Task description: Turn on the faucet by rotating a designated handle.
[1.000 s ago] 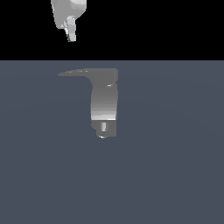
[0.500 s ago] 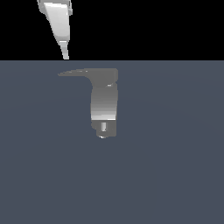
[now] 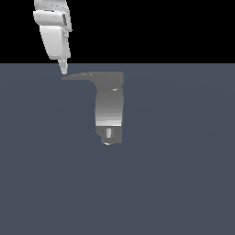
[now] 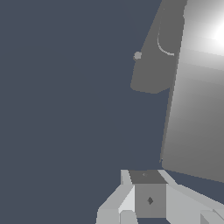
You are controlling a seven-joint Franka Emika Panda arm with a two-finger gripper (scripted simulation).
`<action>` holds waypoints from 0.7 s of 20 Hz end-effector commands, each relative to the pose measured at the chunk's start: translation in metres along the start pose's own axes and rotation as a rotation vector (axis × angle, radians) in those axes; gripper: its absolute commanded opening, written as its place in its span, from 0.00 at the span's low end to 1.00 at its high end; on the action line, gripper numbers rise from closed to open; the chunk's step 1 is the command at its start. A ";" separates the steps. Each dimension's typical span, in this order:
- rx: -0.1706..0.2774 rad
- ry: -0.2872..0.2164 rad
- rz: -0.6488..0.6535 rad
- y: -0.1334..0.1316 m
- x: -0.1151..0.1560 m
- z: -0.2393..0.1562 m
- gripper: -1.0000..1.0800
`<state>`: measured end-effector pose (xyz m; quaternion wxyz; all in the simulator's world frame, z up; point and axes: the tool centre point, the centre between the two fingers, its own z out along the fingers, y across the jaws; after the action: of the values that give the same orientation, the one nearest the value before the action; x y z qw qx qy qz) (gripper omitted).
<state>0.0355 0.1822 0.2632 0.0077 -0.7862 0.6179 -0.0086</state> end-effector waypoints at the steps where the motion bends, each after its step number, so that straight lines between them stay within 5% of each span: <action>1: 0.002 -0.005 0.022 -0.003 -0.003 0.005 0.00; 14: -0.009 -0.006 0.071 -0.004 0.009 0.012 0.00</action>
<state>0.0409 0.1819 0.2522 0.0088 -0.7685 0.6398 -0.0039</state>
